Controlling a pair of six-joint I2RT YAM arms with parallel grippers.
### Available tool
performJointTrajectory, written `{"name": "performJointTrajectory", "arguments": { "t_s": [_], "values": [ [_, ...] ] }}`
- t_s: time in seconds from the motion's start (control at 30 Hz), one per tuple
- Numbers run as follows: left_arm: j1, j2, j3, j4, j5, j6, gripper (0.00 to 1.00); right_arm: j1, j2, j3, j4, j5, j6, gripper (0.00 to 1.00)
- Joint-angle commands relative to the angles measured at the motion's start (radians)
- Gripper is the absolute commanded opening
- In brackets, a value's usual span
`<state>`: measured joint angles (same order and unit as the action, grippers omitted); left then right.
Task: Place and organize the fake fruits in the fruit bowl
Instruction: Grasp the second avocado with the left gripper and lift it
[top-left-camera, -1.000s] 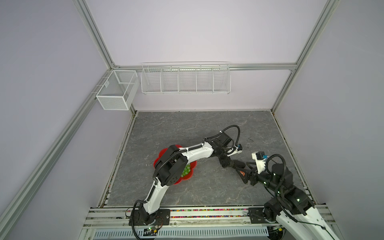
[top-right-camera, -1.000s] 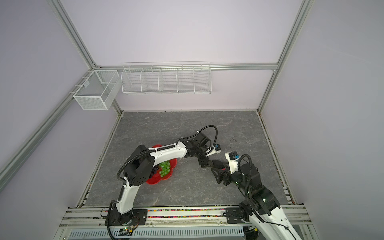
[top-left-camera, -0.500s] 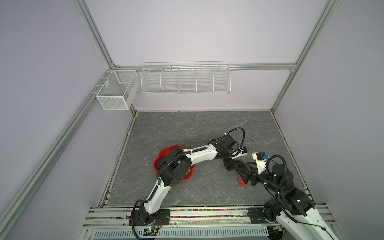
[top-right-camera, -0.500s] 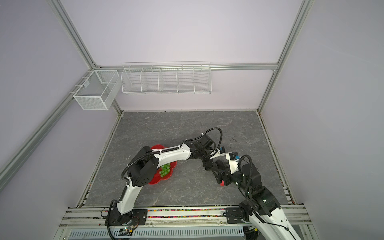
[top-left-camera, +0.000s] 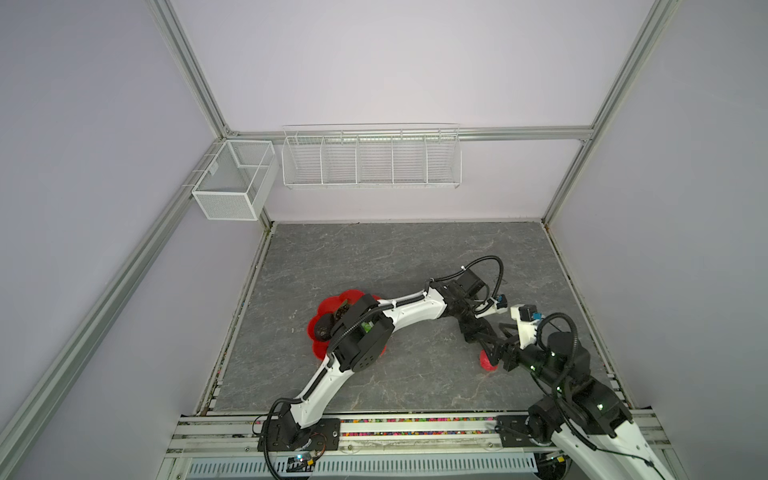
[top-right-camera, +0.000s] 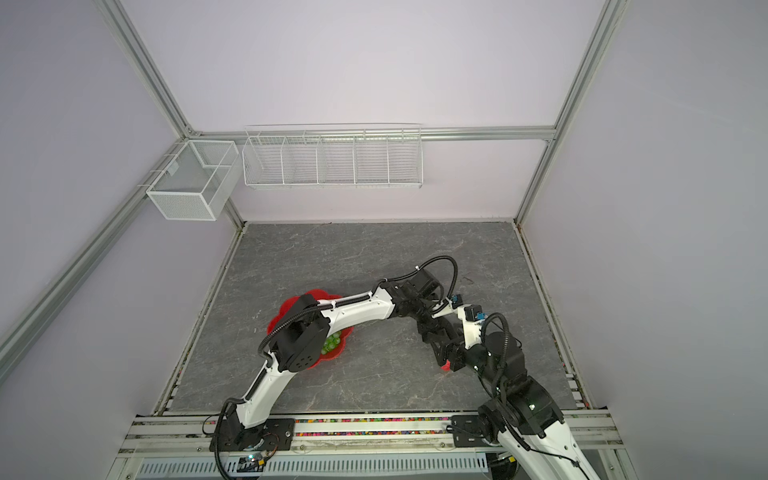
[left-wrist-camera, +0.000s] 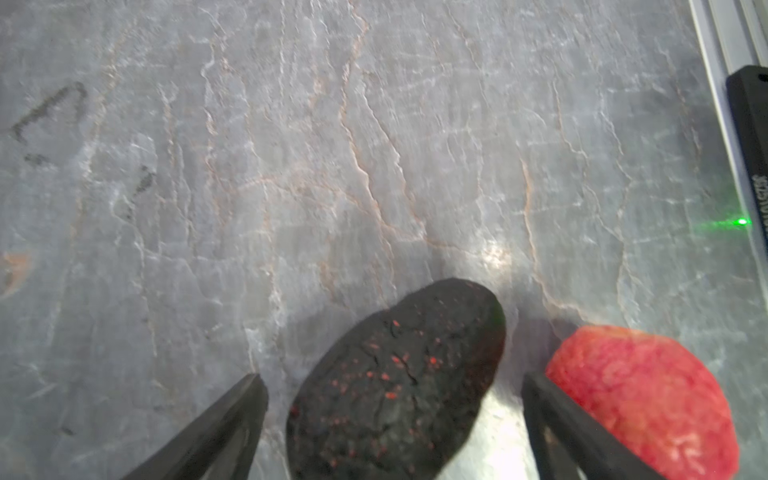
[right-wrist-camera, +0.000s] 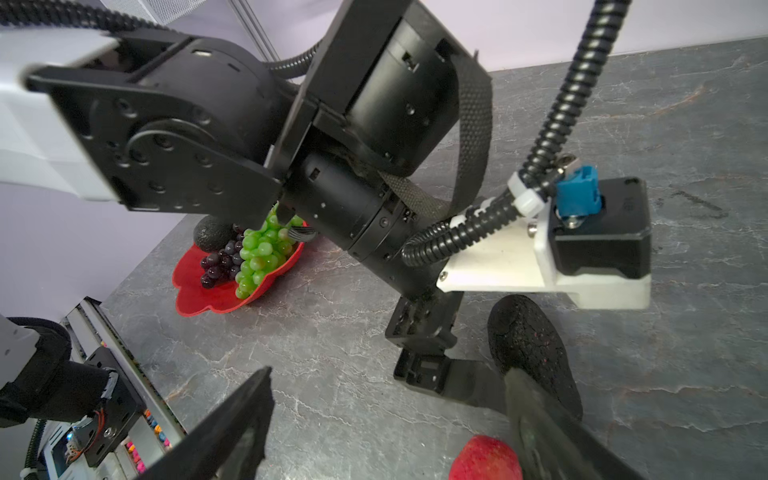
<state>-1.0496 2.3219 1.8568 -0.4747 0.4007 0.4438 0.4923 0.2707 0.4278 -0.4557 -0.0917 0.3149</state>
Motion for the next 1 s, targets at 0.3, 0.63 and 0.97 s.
{"name": "performJointTrajectory", "arguments": {
  "t_s": [0.3, 0.63, 0.97],
  "values": [
    [-0.004, 0.125, 0.158, -0.146, 0.039, 0.086, 1.00, -0.002, 0.005, -0.011, 0.010, 0.015, 0.001, 0.89],
    [-0.004, 0.115, 0.119, 0.020, -0.002, 0.026, 0.80, -0.002, -0.027, -0.008, -0.008, 0.031, 0.006, 0.89],
    [0.023, -0.106, -0.215, 0.384, -0.158, -0.101, 0.53, -0.001, -0.023, -0.006, 0.005, 0.053, 0.005, 0.89]
  ]
}}
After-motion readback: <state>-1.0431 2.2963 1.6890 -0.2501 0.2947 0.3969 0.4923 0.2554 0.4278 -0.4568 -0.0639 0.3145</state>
